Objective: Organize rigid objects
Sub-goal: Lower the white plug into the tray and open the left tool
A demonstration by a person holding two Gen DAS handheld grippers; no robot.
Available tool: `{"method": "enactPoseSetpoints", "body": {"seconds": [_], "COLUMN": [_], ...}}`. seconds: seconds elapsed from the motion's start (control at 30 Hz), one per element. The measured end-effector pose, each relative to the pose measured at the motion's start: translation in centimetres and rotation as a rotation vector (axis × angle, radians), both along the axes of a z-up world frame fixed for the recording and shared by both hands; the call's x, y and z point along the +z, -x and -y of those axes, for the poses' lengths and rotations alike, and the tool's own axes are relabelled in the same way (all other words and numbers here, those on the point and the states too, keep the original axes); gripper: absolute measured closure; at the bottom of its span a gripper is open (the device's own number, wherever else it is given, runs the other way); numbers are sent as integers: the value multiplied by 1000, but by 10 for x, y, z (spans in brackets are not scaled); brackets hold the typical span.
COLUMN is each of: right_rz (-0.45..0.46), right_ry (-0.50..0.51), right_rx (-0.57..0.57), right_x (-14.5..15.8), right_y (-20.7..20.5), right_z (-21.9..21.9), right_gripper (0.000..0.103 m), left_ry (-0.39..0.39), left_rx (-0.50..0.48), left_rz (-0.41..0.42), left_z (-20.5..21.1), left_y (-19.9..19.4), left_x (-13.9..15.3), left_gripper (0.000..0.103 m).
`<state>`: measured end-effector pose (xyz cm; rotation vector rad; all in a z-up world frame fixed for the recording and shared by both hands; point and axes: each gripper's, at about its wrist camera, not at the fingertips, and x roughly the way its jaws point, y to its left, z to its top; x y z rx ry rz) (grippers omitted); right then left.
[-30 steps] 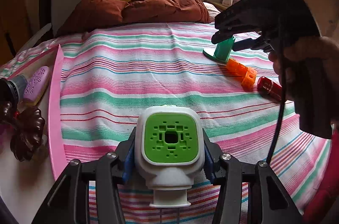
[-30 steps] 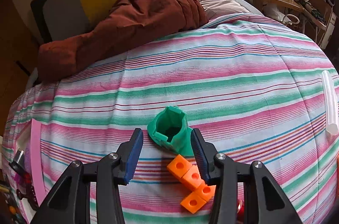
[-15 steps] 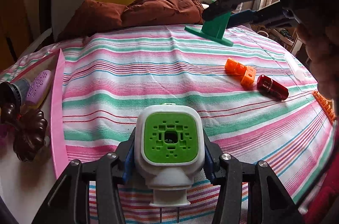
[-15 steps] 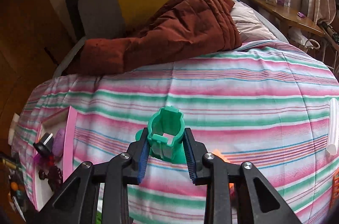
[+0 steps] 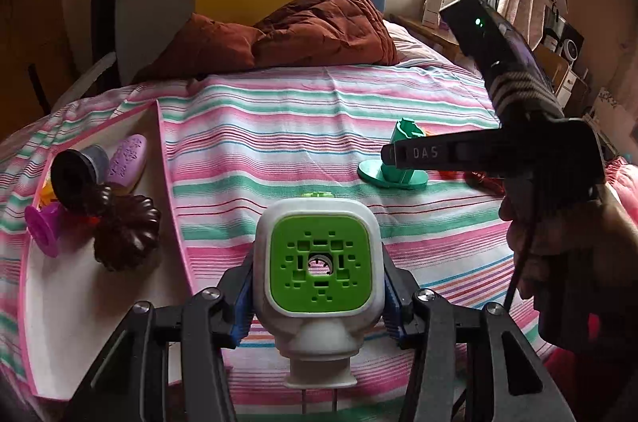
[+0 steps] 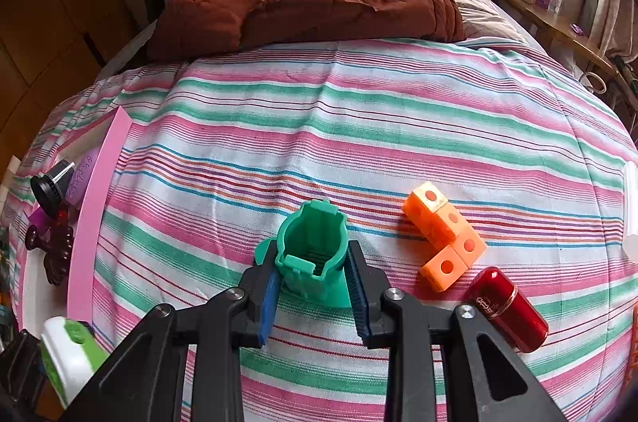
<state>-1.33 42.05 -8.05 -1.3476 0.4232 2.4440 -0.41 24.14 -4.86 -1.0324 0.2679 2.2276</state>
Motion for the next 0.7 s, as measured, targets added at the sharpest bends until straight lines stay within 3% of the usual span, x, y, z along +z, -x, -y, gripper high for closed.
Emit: {"method": "enactPoseSetpoints", "body": {"seconds": [0.4, 0.7], "right_rz": [12, 12], "right_ry": [-42, -52], "right_rx": [22, 29], "right_x": [-1, -3], "right_y": [2, 2], "right_z": [4, 5], "right_gripper": [73, 73], "left_ry": [8, 17], "left_rx": [90, 178], "left_rz": [-25, -19], "left_z": [50, 86], "left_y": [-12, -7], "left_x": [30, 31], "left_gripper": [51, 51]}}
